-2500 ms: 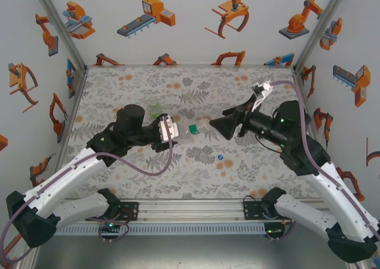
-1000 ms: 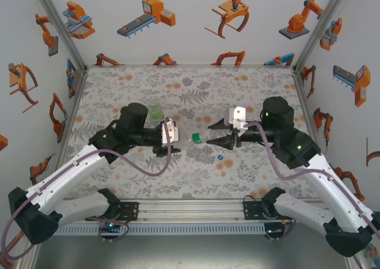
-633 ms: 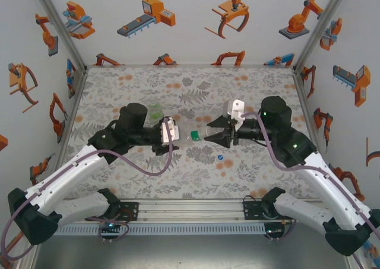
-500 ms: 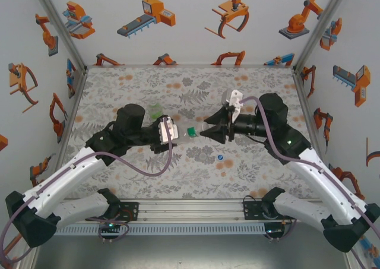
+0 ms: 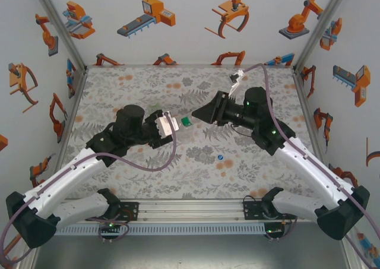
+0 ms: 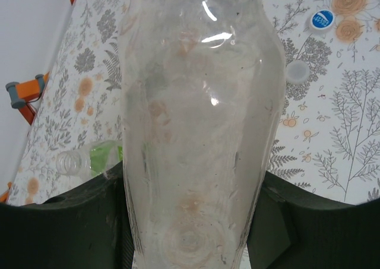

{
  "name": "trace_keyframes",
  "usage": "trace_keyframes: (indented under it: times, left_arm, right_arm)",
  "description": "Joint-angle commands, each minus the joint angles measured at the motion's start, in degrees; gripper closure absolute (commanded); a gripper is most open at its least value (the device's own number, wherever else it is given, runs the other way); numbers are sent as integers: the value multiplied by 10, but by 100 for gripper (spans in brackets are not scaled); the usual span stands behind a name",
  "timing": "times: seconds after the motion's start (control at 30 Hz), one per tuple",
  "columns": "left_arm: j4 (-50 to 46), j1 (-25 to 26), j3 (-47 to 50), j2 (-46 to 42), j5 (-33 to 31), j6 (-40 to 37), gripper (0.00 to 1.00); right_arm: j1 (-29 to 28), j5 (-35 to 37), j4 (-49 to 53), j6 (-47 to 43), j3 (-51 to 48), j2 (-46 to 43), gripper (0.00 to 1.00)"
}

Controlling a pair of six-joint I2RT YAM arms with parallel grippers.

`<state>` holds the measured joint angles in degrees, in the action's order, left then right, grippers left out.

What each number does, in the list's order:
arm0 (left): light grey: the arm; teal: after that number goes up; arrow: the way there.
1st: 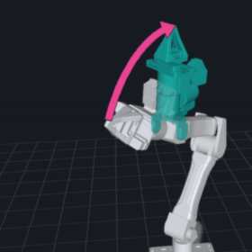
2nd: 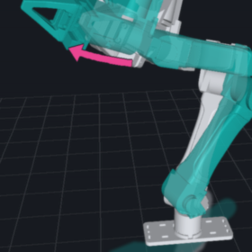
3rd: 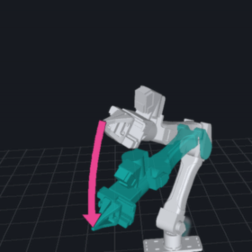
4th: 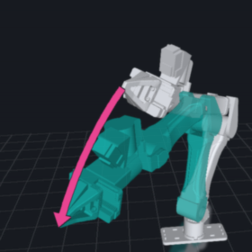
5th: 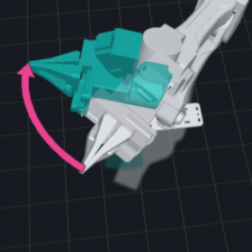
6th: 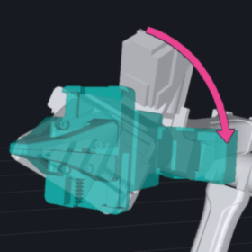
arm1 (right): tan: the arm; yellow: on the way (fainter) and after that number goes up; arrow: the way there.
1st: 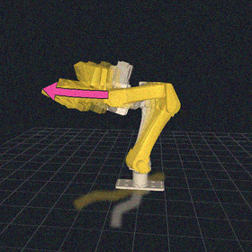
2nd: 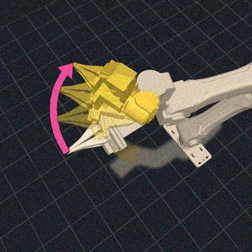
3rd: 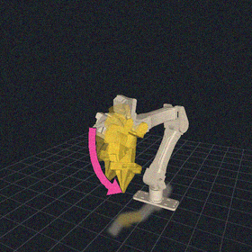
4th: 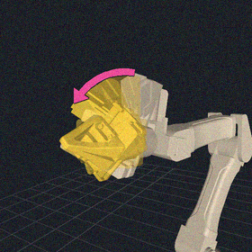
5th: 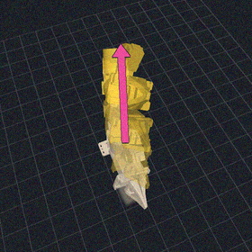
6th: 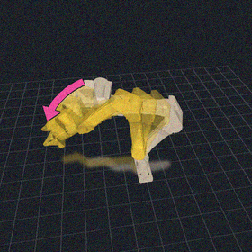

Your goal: Screw on the bottle caps

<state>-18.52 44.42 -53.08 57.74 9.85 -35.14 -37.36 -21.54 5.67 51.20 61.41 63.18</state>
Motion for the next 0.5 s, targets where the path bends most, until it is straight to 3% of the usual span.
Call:
trace_keyframes:
  times: [0.0,0.47]
  left_arm:
    - [48,0,-7,6,3,6,100]
    - [42,1,-9,4,20,4,100]
  right_arm:
    - [-4,-11,19,175,10,25,100]
    - [-4,-6,20,152,15,25,100]
